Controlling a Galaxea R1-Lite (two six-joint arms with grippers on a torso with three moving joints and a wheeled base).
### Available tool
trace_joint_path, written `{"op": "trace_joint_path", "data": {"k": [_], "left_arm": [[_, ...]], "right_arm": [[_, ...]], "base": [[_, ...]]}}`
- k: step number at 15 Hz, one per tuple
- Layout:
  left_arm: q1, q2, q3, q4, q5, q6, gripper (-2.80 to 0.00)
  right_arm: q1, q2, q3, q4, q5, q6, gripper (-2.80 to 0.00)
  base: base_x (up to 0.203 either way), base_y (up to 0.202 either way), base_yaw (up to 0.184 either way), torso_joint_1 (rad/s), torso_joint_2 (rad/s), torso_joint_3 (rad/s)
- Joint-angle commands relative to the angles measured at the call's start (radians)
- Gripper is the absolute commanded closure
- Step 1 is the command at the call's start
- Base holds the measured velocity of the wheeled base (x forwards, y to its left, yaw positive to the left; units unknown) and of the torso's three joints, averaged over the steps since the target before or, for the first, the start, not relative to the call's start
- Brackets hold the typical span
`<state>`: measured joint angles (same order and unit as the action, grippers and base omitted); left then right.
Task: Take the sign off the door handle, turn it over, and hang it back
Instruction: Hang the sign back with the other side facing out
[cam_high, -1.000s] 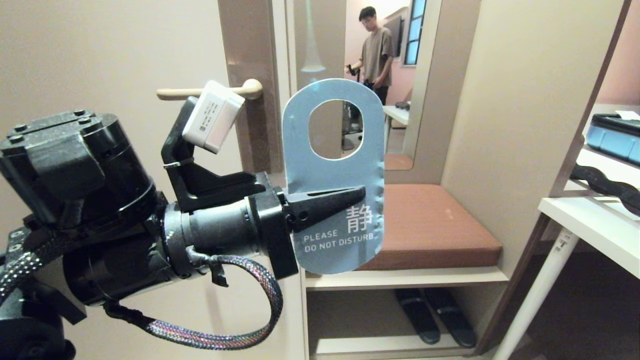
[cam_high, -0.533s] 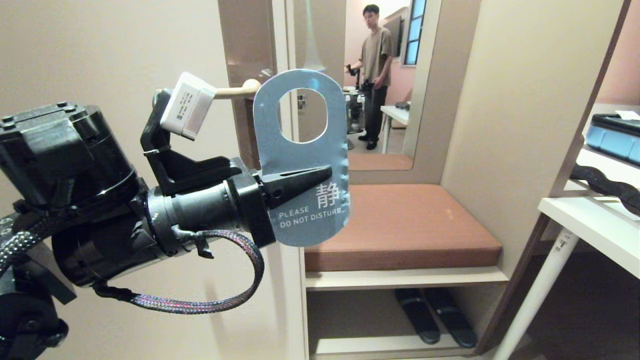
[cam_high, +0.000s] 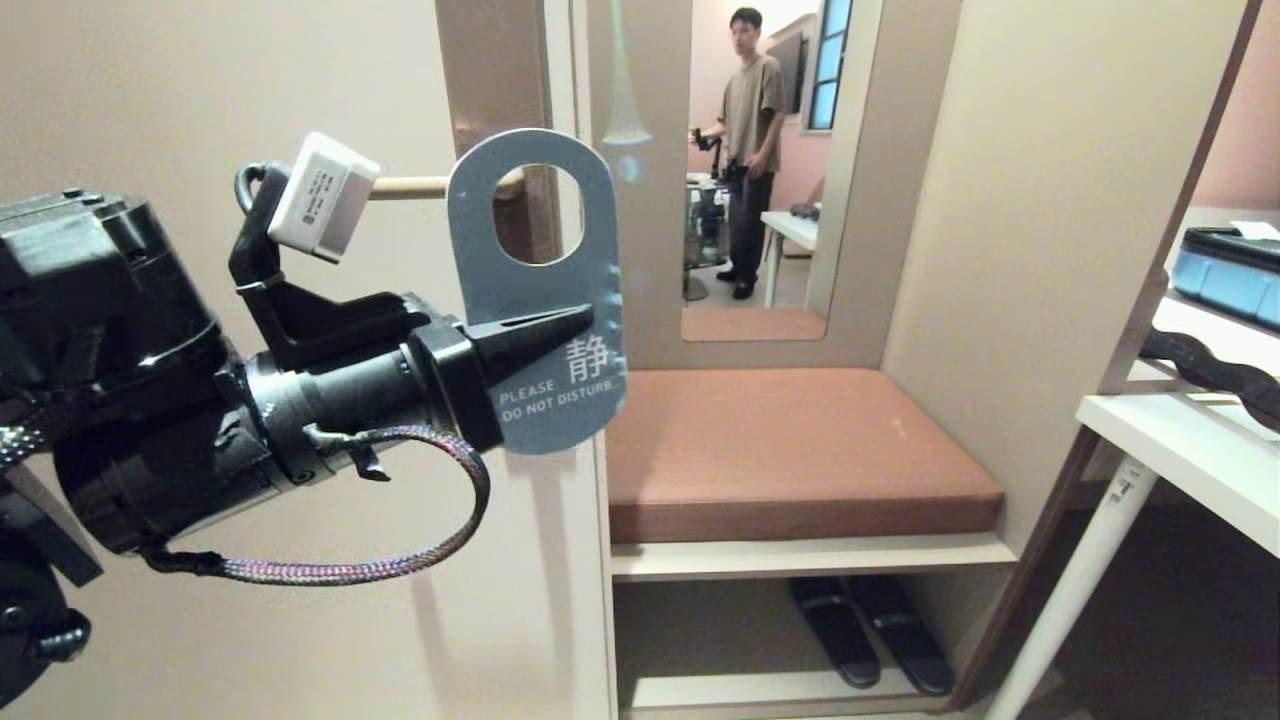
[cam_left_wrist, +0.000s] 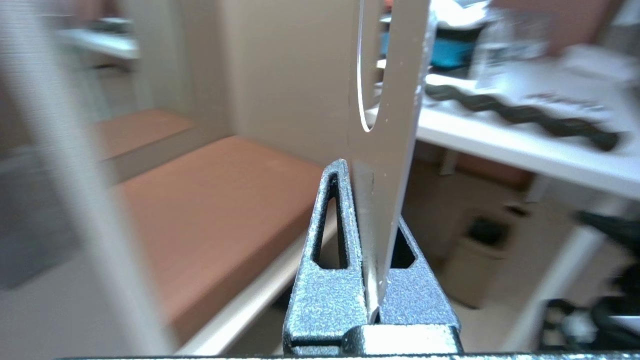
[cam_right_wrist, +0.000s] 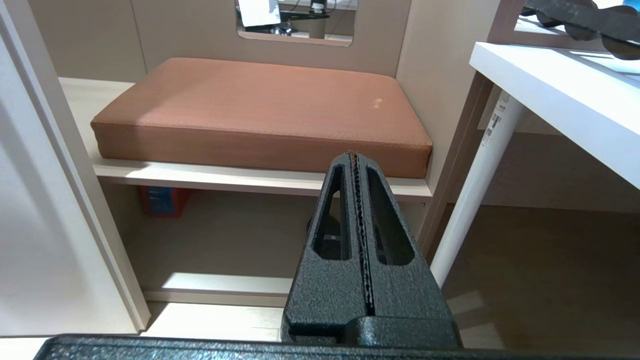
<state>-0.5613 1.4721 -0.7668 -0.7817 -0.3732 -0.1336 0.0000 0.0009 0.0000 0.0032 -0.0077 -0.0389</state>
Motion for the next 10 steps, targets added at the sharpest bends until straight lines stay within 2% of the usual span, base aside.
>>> {"op": "trace_joint_path", "data": {"k": [1,5,10], "left_arm": [[0.05,-0.028,0.0,0.013,-0.003,0.012,0.0],[0.166,-0.062,0.001,0.059,-0.001,0.018,0.0],[0.259,-0.109,0.009,0.13,0.015,0.02,0.0]], "right_arm": [[0.0,-0.001,0.0,0.0,0.0,-0.001,0.0],[0.0,-0.001,0.0,0.001,0.0,-0.001,0.0],[0.0,-0.001,0.0,0.0,0.0,-0.001,0.0]], "base": [[0.0,0.0,0.0,0.0,0.0,0.0],[0.0,0.0,0.0,0.0,0.0,0.0],[0.0,0.0,0.0,0.0,0.0,0.0]]}}
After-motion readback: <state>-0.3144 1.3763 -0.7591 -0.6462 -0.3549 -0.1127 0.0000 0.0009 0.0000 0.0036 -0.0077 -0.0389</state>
